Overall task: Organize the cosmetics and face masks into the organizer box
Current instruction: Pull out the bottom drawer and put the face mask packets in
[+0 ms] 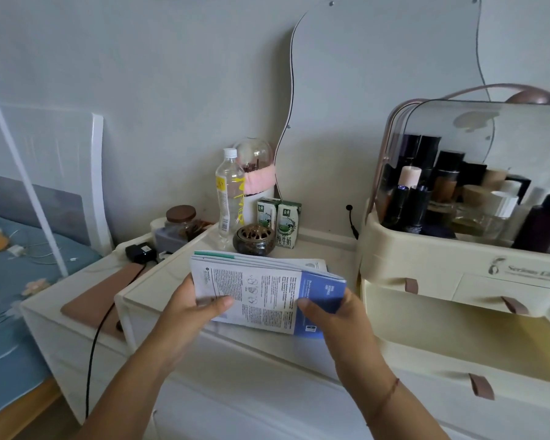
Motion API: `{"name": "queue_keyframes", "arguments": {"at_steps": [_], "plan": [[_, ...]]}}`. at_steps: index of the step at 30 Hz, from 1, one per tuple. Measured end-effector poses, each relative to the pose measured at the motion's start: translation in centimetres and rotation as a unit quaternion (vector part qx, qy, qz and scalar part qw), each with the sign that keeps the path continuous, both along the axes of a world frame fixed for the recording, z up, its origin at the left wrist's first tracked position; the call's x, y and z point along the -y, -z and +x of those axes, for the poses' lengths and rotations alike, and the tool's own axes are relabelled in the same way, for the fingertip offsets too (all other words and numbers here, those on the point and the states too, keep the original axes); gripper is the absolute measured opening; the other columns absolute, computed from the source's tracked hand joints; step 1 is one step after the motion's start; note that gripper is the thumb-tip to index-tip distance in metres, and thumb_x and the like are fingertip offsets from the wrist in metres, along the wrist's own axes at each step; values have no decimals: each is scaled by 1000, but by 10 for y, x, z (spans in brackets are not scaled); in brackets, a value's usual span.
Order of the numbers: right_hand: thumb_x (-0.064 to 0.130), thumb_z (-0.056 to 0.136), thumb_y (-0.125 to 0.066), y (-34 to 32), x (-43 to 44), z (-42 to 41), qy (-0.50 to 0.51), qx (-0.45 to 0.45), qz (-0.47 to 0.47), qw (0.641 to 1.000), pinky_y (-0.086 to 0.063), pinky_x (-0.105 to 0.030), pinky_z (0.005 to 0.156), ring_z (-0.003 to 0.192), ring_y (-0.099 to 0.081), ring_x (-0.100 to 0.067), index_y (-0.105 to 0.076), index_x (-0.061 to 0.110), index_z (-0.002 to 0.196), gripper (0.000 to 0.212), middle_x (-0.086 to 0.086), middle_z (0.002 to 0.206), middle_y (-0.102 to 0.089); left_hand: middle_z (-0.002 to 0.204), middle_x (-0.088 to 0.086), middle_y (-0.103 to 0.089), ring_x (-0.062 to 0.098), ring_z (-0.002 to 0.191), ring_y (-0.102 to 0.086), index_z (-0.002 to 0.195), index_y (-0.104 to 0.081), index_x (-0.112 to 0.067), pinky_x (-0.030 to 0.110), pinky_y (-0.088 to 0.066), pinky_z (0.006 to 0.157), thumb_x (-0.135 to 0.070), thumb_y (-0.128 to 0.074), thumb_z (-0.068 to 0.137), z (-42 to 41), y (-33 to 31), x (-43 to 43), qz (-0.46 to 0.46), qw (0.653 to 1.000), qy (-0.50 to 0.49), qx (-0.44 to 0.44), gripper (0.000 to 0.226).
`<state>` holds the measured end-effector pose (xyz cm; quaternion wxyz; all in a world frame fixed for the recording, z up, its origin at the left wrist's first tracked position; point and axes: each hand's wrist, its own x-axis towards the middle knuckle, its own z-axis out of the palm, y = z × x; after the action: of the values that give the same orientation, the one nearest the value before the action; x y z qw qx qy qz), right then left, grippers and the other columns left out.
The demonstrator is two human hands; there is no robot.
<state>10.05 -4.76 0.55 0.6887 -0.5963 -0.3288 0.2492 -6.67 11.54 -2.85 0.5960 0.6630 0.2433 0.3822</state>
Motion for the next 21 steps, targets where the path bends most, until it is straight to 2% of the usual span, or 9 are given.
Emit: {"name": "queue_keyframes", "arguments": {"at_steps": [3, 5, 7, 9, 11, 14, 15, 18, 21], "plan": [[-1, 79, -68, -1, 3, -2, 22, 27, 12, 999, -52, -11, 58, 77, -69, 1, -64, 25, 88, 28, 19, 80, -74, 115, -2, -71, 14, 106, -66, 116, -60, -32, 31, -51, 82, -38, -80, 62, -3, -2, 4, 19, 1000, -6, 6, 58], [-1, 79, -69, 2, 5, -1, 28, 28, 0, 999, -54, -14, 60, 77, -69, -1, -63, 26, 88, 29, 14, 80, -74, 115, -4, -70, 14, 106, -66, 116, -59, -33, 29, -53, 79, -36, -79, 64, -3, 2, 8, 15, 1000, -3, -5, 55], [-2, 78, -69, 6, 9, -4, 36, 41, -27, 998, -54, -20, 71, 81, -67, -3, -60, 28, 87, 32, 13, 87, -71, 113, -6, -71, 16, 106, -66, 114, -58, -34, 26, -54, 75, -32, -77, 67, -1, 6, 13, 6, 1000, -11, -16, 50], [-3, 79, -67, 6, 13, -9, 46, 58, -28, 997, -53, -21, 78, 87, -66, -2, -59, 29, 87, 34, 14, 90, -69, 114, -7, -71, 17, 108, -65, 114, -58, -36, 29, -52, 81, -32, -77, 71, 0, 3, 16, 7, 1000, -21, -6, 47], [-2, 83, -62, -2, 20, -12, 57, 88, -14, 994, -50, -10, 71, 84, -66, 3, -59, 33, 89, 36, 21, 84, -70, 116, -8, -70, 15, 110, -64, 115, -58, -39, 32, -51, 87, -33, -75, 73, 1, -11, 22, 25, 999, -33, 9, 45], [6, 86, -59, -26, 41, -1, 83, 173, 7, 981, -46, -3, 61, 81, -62, 12, -55, 38, 94, 34, 37, 83, -65, 116, -10, -70, 8, 106, -65, 115, -59, -39, 17, -53, 78, -30, -67, 76, 11, -47, 40, 71, 996, -15, 54, 40], [10, 87, -59, -36, 51, 8, 99, 190, 9, 977, -47, -4, 59, 80, -62, 11, -54, 39, 95, 31, 36, 86, -64, 116, -9, -70, 7, 105, -66, 116, -59, -35, 15, -52, 77, -30, -65, 80, 20, -58, 48, 84, 994, -2, 67, 37], [15, 89, -57, -54, 82, 43, 172, 184, -7, 968, -53, -17, 52, 72, -67, -1, -50, 32, 100, 22, 11, 87, -69, 106, -10, -73, 4, 96, -68, 116, -60, -27, 19, -53, 77, -27, -56, 93, 59, -80, 79, 116, 993, -10, 32, 23], [18, 91, -56, -56, 112, 82, 219, 156, -123, 955, -55, -34, 59, 76, -68, -16, -38, 28, 128, 42, 5, 91, -65, 107, -11, -68, 1, 91, -65, 121, -55, -25, 10, -49, 72, -19, -48, 97, 103, -81, 111, 118, 990, -19, -79, 26]]}}
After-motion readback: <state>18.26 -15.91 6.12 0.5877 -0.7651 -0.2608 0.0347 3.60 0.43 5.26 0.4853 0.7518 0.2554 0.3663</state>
